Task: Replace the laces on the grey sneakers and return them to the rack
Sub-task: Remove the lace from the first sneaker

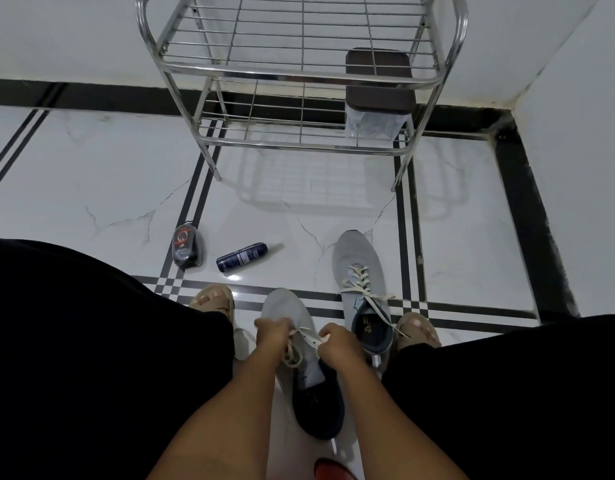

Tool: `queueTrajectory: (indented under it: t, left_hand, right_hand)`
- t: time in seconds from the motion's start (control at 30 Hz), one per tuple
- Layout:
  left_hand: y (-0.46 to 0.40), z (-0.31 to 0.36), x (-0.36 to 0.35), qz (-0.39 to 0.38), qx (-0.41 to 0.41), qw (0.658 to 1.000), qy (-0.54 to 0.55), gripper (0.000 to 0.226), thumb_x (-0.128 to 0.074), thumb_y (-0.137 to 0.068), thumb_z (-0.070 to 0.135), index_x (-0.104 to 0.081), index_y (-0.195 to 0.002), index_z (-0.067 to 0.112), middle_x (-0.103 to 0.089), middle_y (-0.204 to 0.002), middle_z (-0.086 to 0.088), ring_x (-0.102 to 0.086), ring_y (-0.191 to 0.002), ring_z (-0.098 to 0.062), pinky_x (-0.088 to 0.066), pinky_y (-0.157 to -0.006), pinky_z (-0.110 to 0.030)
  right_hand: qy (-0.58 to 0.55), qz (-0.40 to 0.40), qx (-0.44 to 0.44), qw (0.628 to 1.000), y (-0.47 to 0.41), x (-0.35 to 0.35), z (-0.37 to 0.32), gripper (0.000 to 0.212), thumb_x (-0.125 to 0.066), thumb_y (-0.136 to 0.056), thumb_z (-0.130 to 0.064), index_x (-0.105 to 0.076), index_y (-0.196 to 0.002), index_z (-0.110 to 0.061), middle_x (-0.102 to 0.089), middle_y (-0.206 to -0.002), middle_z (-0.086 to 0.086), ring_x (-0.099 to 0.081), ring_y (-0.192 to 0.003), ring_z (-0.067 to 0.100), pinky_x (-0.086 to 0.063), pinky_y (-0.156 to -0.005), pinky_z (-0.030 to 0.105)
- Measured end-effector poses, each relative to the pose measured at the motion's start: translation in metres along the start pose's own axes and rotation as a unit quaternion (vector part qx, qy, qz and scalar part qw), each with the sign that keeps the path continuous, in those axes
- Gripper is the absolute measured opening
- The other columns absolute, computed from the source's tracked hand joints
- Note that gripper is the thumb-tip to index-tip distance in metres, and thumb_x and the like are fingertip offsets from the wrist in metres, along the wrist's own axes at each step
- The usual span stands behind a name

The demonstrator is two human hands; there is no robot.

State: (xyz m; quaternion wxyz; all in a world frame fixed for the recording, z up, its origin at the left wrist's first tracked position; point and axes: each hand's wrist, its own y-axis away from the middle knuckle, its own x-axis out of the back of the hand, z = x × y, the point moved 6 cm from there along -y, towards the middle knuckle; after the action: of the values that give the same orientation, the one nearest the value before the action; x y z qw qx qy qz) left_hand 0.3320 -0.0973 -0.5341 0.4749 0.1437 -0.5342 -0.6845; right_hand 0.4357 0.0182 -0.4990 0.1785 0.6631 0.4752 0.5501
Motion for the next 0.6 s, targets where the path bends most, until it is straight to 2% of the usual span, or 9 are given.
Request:
queueTrajectory:
  t: [0.07,0.17,0.27,0.4,0.53,0.6]
  left_hand:
    - [0.005,0.012,-0.002,0.022,-0.116,0.974,-0.191,0.037,-0.05,-0.093,0.013,-0.039,-0.126,0.001,-0.057,-0.115,-0.016,-0.058,-0.102,-0.034,-0.046,-0.078,-0.034]
    - [0.014,0.009,-0.006,0.031,-0.175,0.926,-0.332,0.024,-0.045,-0.093,0.019,-0.05,-0.114,0.009,-0.06,-0.112,-0.013,-0.058,-0.102,-0.031,-0.046,-0.081,-0.034]
    - [0.018,0.004,-0.005,0.071,-0.229,0.903,-0.355,0.013,-0.046,-0.092,0.02,-0.056,-0.099,0.016,-0.063,-0.101,-0.006,-0.06,-0.091,-0.023,-0.05,-0.077,-0.034]
    - [0.024,0.007,-0.004,0.115,-0.29,0.87,-0.381,0.014,-0.046,-0.094,0.025,-0.057,-0.1,0.018,-0.061,-0.099,-0.002,-0.061,-0.089,-0.021,-0.051,-0.073,-0.033]
    - [0.022,0.008,-0.004,0.137,-0.299,0.853,-0.406,0.016,-0.044,-0.095,0.025,-0.057,-0.101,0.018,-0.061,-0.1,-0.002,-0.061,-0.091,-0.021,-0.051,-0.071,-0.034]
    - [0.019,0.008,-0.004,0.138,-0.289,0.853,-0.413,0.016,-0.044,-0.095,0.024,-0.058,-0.1,0.019,-0.062,-0.099,-0.001,-0.062,-0.09,-0.021,-0.051,-0.07,-0.033]
  right_hand:
    - [0.015,-0.004,0.039,0.999,0.003,-0.001,-0.005,0.042,-0.05,-0.086,-0.016,-0.055,-0.126,-0.027,-0.061,-0.124,0.01,-0.058,-0.112,0.032,-0.05,-0.09,0.035]
    - [0.039,-0.005,0.077,0.996,0.007,-0.006,-0.013,0.037,-0.053,-0.087,-0.027,-0.052,-0.125,-0.027,-0.062,-0.121,0.009,-0.059,-0.11,0.032,-0.05,-0.086,0.035]
    - [0.064,-0.003,0.096,0.993,0.008,-0.009,-0.019,0.037,-0.053,-0.09,-0.035,-0.051,-0.127,-0.029,-0.059,-0.123,0.008,-0.058,-0.111,0.03,-0.05,-0.087,0.036]
    - [0.079,-0.007,0.103,0.991,0.011,-0.011,-0.02,0.041,-0.046,-0.094,-0.04,-0.046,-0.134,-0.03,-0.05,-0.126,0.009,-0.055,-0.114,0.032,-0.045,-0.088,0.037]
    - [0.069,0.01,0.102,0.992,0.011,-0.011,-0.02,0.036,-0.048,-0.093,-0.034,-0.046,-0.128,-0.025,-0.053,-0.125,0.008,-0.056,-0.112,0.031,-0.045,-0.086,0.036]
    - [0.072,0.006,0.109,0.991,0.012,-0.011,-0.021,0.038,-0.047,-0.095,-0.03,-0.046,-0.132,-0.024,-0.05,-0.128,0.008,-0.054,-0.114,0.032,-0.044,-0.089,0.036]
